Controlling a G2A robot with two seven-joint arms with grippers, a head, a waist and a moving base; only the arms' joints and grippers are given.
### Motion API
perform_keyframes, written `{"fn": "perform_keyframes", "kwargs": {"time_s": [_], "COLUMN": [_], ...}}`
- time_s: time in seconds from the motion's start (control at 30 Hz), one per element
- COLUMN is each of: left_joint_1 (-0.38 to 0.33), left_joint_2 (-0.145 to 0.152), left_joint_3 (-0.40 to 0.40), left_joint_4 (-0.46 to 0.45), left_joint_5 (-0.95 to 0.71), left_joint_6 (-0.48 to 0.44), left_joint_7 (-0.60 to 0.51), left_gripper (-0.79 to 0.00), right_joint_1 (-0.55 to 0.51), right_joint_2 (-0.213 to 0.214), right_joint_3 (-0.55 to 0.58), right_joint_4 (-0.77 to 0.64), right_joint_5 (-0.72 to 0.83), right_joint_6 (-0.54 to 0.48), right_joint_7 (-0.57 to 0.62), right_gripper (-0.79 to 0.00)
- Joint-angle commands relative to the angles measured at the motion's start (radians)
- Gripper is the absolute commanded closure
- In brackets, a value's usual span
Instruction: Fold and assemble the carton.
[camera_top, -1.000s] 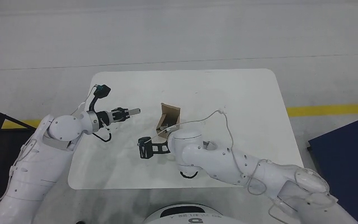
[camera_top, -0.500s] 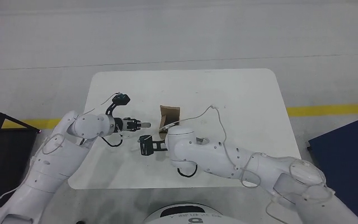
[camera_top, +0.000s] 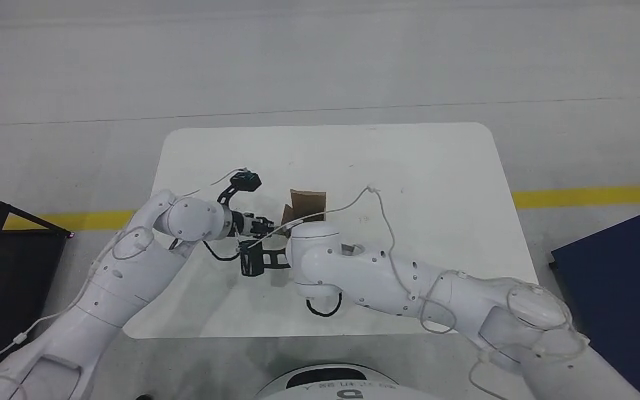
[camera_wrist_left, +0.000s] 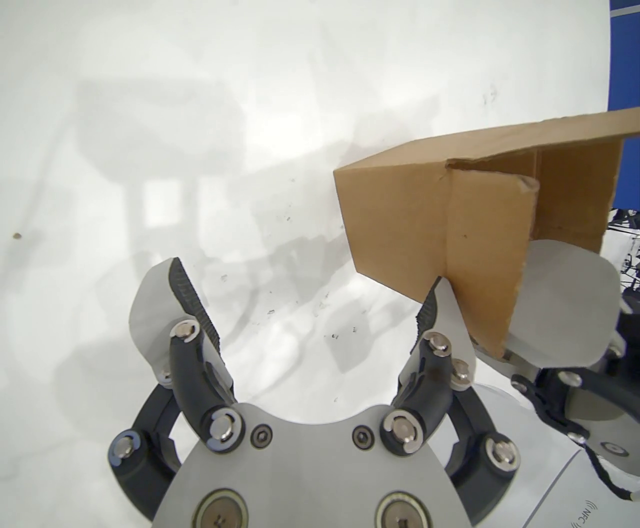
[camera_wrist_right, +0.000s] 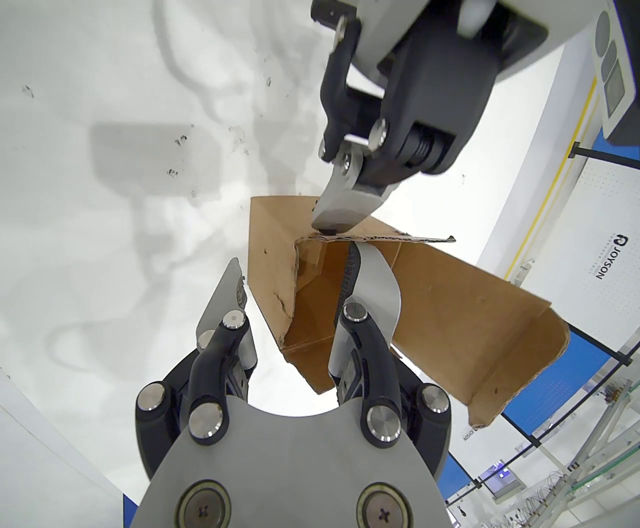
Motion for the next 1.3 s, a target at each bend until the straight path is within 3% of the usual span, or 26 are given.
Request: {"fn": "perform_keyframes", "kwargs": {"time_s": [0.0, 0.13, 0.4, 0.53, 0.83, 1.03, 1.27], "left_joint_1": [-0.006, -0.011, 0.037, 0.072, 0.134, 0.164, 0.191], "left_joint_2": [-0.004, -0.006, 0.01, 0.023, 0.043, 0.051, 0.056], "left_joint_3": [0.005, -0.001, -0.069, -0.116, -0.196, -0.235, -0.268], "left_joint_4": [0.008, 0.02, 0.017, 0.009, -0.012, -0.018, -0.026], "left_joint_5": [-0.003, -0.004, -0.019, -0.028, -0.038, -0.042, -0.052], "left_joint_6": [-0.004, -0.005, -0.012, -0.018, -0.027, -0.032, -0.035], "left_joint_7": [0.002, 0.007, 0.025, 0.032, 0.037, 0.042, 0.05], "left_gripper": [-0.785, -0.785, -0.785, -0.785, -0.785, -0.785, -0.785], "right_joint_1": [-0.003, -0.012, -0.059, -0.091, -0.117, -0.104, -0.076], "right_joint_2": [-0.003, -0.011, 0.002, 0.013, 0.011, -0.009, -0.039], "right_joint_3": [0.002, 0.009, 0.06, 0.096, 0.149, 0.136, 0.106], "right_joint_4": [0.008, 0.018, -0.01, -0.017, 0.015, 0.061, 0.116], "right_joint_5": [-0.003, -0.018, -0.023, 0.011, 0.08, 0.081, 0.072], "right_joint_6": [-0.003, 0.013, 0.029, 0.029, 0.063, 0.099, 0.113], "right_joint_7": [-0.01, -0.007, 0.036, 0.066, 0.019, 0.034, 0.057], "right_gripper": [-0.434, -0.449, -0.363, -0.366, -0.225, -0.237, -0.305]}}
